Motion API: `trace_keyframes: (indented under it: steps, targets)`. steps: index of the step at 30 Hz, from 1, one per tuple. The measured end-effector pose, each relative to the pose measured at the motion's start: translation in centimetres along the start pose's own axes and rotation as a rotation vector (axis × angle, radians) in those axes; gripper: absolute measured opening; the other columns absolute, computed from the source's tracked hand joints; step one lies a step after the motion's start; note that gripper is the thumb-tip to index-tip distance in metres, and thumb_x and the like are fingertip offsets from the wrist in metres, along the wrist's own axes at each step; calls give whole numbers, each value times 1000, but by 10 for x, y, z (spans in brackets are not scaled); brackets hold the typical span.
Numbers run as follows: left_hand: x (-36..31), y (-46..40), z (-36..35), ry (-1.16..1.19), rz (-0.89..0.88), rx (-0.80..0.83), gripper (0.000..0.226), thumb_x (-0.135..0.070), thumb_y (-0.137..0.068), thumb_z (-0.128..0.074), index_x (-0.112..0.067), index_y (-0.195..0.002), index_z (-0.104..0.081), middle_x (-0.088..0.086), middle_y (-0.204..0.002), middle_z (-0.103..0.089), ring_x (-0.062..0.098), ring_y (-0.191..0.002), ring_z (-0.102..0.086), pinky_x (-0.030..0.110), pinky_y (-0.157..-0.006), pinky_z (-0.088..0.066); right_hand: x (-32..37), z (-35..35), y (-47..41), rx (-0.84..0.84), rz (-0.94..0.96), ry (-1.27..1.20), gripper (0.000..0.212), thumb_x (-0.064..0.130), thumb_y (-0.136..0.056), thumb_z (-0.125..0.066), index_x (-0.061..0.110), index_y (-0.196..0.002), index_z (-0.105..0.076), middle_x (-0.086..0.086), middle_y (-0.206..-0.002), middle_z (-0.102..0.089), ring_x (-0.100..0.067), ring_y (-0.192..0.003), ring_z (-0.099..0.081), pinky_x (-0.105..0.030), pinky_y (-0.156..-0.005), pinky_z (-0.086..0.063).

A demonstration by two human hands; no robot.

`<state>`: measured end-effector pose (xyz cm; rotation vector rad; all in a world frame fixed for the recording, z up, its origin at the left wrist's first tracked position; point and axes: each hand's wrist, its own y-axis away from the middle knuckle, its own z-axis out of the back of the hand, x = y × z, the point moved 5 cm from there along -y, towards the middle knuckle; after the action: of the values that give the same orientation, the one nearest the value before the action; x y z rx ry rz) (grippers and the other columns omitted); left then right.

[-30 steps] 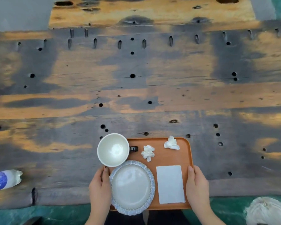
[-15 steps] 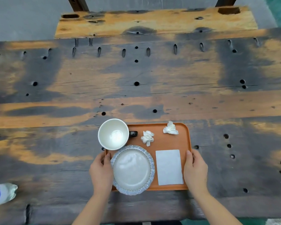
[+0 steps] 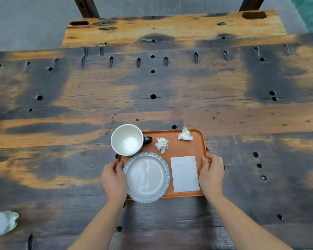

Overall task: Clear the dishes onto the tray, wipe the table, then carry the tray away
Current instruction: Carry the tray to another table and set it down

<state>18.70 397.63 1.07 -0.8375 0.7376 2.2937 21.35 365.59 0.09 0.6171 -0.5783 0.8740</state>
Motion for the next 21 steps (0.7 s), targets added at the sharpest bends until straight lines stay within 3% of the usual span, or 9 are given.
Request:
trace_keyframes:
  steps: [6,10,15,21]
  targets:
    - [6,4,-12,-3,-36,8,26,-13,-102,-54,-5,-122,-69,2,-104,-63,20,-101,-57,34,-88,-43,-18,-6,-3,-28,-52,37,18,19,-102,-48,7,-108,-60,2,-103,-48,-14,-93,-50,-28,-81,-40]
    - [14,0,-18,-52,-45,18,26,-13,-100,-56,-6,-119,-72,2,-97,-62,24,-99,-60,44,-91,-49,-19,-6,-5,-29,-50,36,13,18,-101,-50,10,-106,-59,3,-102,-48,-13,-93,-50,-29,-81,-41]
    - [21,-2,-24,-61,-5,1,27,-12,-100,-56,-3,-122,-70,12,-110,-67,24,-104,-60,41,-94,-48,-23,-10,-7,-22,-42,26,9,16,-100,-51,10,-103,-57,0,-101,-50,-17,-96,-52,-29,-83,-42]
    - [23,-4,-27,-50,8,-37,24,-10,-99,-59,-4,-119,-71,12,-111,-65,27,-109,-59,41,-95,-47,-28,-13,-5,-12,-41,77,8,18,-100,-52,12,-104,-56,2,-102,-48,-16,-99,-50,-29,-83,-43]
